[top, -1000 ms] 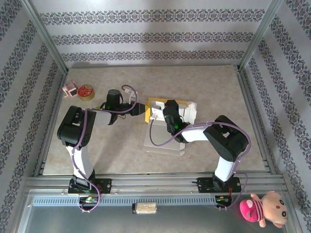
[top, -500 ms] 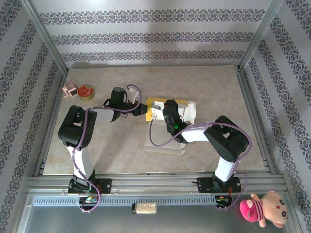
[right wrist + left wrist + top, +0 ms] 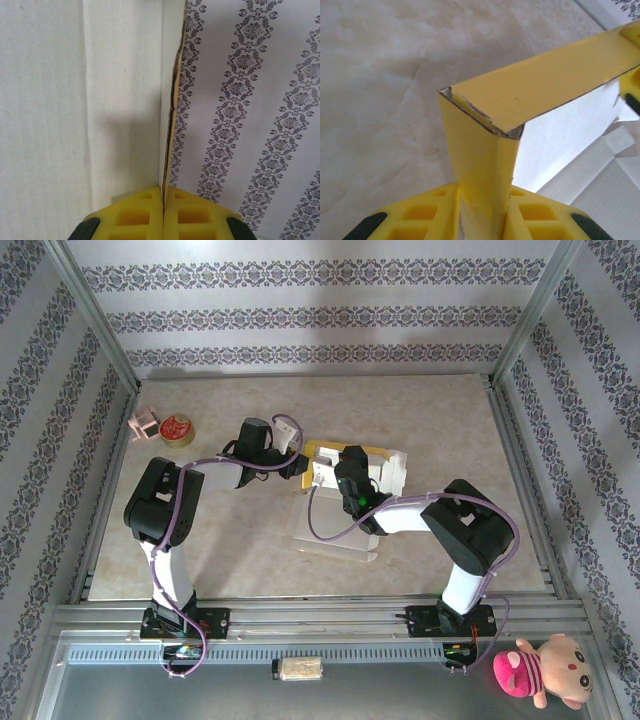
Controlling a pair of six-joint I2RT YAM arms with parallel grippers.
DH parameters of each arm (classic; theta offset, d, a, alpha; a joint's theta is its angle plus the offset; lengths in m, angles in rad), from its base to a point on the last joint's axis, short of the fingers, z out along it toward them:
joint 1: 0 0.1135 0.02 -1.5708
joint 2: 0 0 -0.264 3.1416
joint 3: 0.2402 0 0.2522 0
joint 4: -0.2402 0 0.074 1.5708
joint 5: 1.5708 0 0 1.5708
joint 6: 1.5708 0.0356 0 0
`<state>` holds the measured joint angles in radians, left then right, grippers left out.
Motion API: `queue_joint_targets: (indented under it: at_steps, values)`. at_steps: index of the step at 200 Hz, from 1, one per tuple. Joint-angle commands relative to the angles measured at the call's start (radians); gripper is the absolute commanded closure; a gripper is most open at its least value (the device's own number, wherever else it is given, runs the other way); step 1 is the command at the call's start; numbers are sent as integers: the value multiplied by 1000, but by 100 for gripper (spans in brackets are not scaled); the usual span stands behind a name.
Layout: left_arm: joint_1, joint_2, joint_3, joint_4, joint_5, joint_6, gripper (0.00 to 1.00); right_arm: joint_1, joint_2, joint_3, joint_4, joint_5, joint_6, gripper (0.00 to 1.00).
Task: Fold the paper box
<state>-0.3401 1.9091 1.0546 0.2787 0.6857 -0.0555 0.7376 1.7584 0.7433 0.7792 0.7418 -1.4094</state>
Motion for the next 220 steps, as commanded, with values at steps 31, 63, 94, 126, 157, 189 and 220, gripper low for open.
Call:
queue_joint_targets:
  at_steps: [31,63,94,126,157,189,220]
  values:
    - [-33,40,23,-130,-120,56,86,36,-63,11,2,-23,42,91]
    - [-33,39,34,-124,-121,81,94,56,-137,5,-110,-27,147,76]
    - [-34,36,19,-42,-76,120,97,64,-340,76,-575,-157,508,38]
    - [-32,53,59,-45,-59,123,99,-8,-546,207,-1037,-560,889,17]
    - [-35,35,43,77,-4,139,100,-214,-578,355,-1238,-987,1198,7]
    - [-44,13,26,196,-1,220,100,-446,-423,558,-1363,-1322,1522,15]
    - [-55,26,67,243,31,350,100,-492,-258,717,-1503,-1337,1546,19]
